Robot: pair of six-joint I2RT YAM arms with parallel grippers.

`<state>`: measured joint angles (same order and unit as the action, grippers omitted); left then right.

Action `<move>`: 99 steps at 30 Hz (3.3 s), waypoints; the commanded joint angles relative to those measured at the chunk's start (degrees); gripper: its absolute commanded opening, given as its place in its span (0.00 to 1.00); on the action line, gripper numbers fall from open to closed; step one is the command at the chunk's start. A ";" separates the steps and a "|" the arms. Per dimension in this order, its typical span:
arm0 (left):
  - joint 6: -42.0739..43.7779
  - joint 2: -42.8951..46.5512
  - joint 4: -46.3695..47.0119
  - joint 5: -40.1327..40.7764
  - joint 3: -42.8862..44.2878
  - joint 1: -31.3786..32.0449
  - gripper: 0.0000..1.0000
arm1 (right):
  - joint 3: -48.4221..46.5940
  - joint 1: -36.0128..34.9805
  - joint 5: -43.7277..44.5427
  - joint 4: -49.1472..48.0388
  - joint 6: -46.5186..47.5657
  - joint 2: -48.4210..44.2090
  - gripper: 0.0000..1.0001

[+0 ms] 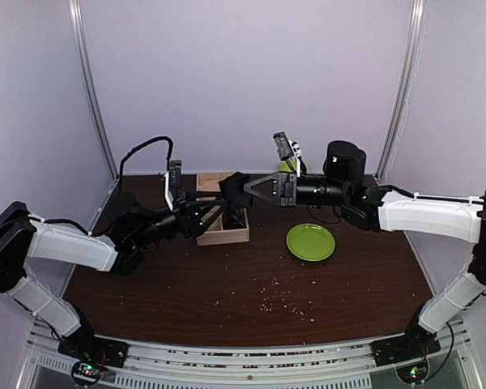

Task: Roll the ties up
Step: Place the tie in the storage box, then reset both arms

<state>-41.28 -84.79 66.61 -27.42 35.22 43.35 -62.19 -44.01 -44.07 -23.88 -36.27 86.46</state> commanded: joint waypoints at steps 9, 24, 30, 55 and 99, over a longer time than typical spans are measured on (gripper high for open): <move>3.79 14.55 -21.40 16.77 -7.83 -6.45 0.80 | -24.88 -1.80 15.48 37.01 31.27 11.34 0.00; 4.85 25.62 -37.34 27.05 -12.18 -11.32 0.83 | -67.06 -10.17 33.52 69.79 59.14 40.72 0.00; 4.72 28.19 -38.98 28.47 -13.57 -11.89 0.84 | -68.64 -10.77 38.90 70.56 65.83 44.00 0.00; 4.36 35.27 -41.59 30.45 -16.80 -11.98 0.86 | -73.44 -11.91 50.44 62.94 80.57 58.87 0.00; 13.13 31.71 -73.91 40.56 4.30 -12.27 0.98 | -42.78 -15.56 69.65 25.25 73.06 27.53 1.00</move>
<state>-31.03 -50.39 2.50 8.49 31.88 31.53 -115.72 -59.09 18.41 16.45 40.53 122.58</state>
